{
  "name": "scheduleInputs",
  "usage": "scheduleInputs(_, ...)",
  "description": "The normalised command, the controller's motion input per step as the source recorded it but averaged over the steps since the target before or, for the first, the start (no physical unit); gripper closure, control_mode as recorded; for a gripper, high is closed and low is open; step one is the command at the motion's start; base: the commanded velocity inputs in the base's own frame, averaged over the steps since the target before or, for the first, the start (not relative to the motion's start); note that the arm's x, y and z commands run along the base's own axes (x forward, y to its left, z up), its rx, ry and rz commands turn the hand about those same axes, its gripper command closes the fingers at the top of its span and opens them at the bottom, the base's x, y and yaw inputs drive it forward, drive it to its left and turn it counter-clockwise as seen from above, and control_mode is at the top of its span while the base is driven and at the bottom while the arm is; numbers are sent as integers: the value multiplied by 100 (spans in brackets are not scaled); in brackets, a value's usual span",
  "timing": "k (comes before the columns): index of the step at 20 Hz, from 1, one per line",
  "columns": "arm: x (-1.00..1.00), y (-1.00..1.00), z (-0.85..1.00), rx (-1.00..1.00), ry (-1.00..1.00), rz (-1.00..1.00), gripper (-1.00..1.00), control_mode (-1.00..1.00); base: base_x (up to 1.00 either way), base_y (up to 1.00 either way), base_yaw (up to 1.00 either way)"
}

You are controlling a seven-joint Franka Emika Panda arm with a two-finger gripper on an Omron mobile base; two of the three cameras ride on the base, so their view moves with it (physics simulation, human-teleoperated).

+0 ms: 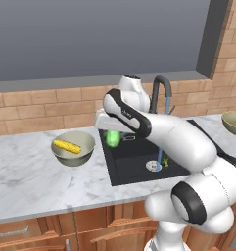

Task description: Pick the corns from the sink and place them in one bowl. Place the broccoli in the other bowl. Then turn off the sink faucet.

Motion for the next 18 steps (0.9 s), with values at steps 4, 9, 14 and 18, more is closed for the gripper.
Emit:
scheduleInputs(4, 32, 38, -11, 1, 0, 0, 100, -100, 0, 0, 0)
scheduleInputs(9, 38, 45, -8, 0, -1, 0, 100, -100, 0, 0, 0)
scheduleInputs(14, 40, 45, -10, 0, 0, 0, 100, -100, 0, 0, 0)
scheduleInputs(18, 39, 41, -17, 0, 0, 0, 100, -100, 0, 0, 0)
